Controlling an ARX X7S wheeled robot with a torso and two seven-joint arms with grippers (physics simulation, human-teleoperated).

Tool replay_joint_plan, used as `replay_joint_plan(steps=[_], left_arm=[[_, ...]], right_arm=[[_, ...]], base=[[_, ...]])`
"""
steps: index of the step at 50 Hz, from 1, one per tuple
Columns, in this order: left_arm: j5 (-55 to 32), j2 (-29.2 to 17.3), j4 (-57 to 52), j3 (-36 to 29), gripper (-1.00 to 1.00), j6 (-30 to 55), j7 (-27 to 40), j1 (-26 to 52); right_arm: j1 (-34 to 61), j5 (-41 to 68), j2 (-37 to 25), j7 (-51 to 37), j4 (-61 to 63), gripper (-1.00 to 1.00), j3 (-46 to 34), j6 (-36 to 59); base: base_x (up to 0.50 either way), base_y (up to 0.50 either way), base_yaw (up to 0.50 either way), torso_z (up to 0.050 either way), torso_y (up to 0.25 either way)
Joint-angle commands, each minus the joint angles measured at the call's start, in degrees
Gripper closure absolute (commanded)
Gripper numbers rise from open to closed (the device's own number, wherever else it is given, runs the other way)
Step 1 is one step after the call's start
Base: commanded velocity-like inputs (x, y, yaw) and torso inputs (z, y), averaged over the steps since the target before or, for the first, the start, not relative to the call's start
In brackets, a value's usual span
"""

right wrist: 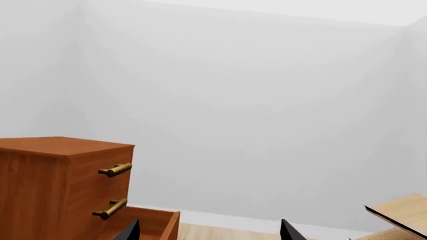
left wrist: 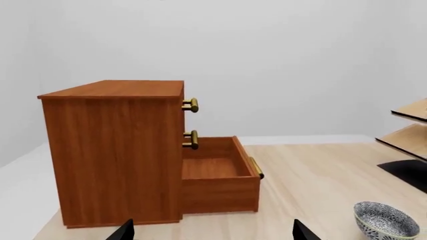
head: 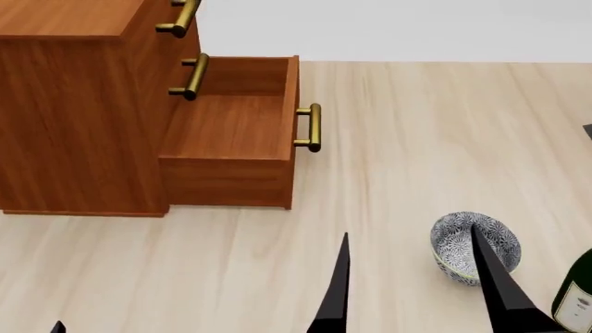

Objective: Put the wine bottle in the bottom drawer of the cabinet.

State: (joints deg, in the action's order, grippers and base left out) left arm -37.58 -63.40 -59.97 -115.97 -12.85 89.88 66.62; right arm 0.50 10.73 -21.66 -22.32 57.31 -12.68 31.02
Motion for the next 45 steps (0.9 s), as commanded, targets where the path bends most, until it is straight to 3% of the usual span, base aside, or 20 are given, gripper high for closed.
replay_joint_plan(steps=[1,10,45], left_arm=[[0.49,0.1,-0.01,-0.62,-1.0,-0.42,0.06,0.56],[0.46,0.29,-0.01,-0.37,-1.0,-0.34,0.05,0.22],[0.44,0.42,0.06,2.03,-1.0,-0.47,-0.22,-2.5]], right_arm=[[0.02,0.59,-0.56,-0.57,-0.09,-1.0,-0.03,-0.56],[0.0,0.87,-0.95,-1.1,-0.23,-1.0,-0.11,-1.11],[0.05,1.3,-2.15,-2.33,-1.33,-1.0,-1.83,-2.52]], base=[[0.0,0.0,0.0,0.0,0.0],[0.12,0.0,0.0,0.0,0.0],[0.33,0.0,0.0,0.0,0.0]])
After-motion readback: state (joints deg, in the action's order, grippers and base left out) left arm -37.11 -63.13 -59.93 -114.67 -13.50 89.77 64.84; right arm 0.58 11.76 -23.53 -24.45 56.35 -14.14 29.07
